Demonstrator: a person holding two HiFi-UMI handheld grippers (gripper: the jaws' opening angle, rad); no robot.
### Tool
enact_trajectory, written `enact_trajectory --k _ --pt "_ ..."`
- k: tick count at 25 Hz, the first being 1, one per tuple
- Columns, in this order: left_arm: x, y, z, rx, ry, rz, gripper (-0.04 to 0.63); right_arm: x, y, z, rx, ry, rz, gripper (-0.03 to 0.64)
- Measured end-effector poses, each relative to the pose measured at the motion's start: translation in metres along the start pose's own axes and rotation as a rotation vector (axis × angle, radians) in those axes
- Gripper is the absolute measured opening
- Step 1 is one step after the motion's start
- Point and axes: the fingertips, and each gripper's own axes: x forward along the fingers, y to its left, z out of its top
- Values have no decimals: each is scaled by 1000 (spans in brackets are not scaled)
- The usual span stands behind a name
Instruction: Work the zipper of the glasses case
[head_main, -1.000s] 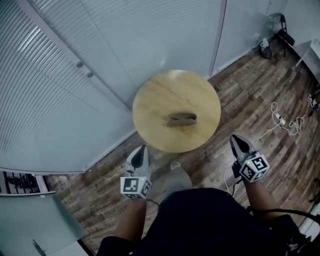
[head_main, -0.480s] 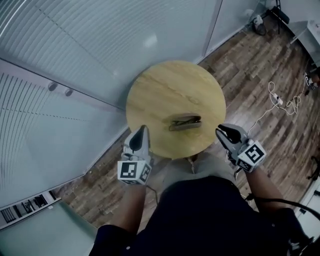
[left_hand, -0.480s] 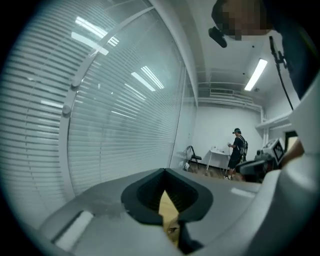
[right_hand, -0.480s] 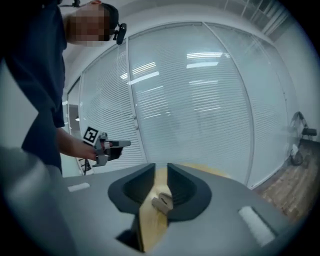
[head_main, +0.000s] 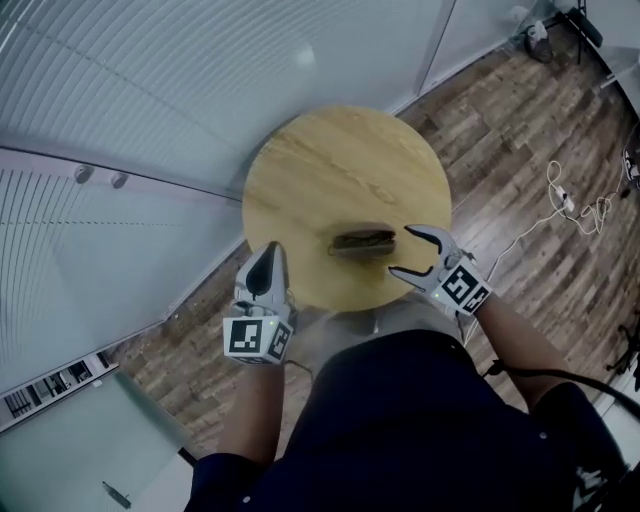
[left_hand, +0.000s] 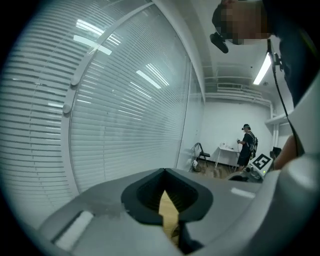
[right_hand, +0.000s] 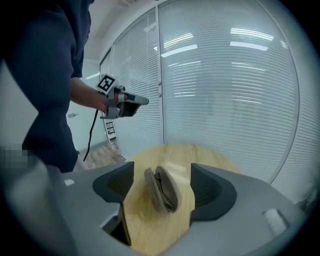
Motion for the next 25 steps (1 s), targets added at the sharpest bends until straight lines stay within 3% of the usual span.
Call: enact_trajectory --k 4,7,13,18,25 --pt "-6 15 5 -23 -26 113 2 33 -8 -33 -65 72 89 376" --pt "-13 22 6 -42 -35 152 2 55 -6 -50 -132 123 139 404" --pt "-16 27 -13 -73 24 169 2 88 -8 -79 -232 212 170 410" --pt "-17 43 -6 -109 39 147 2 121 -7 -105 -275 275 204 413" --pt "-17 59 -8 -110 52 158 2 139 -13 -117 -272 347 189 409"
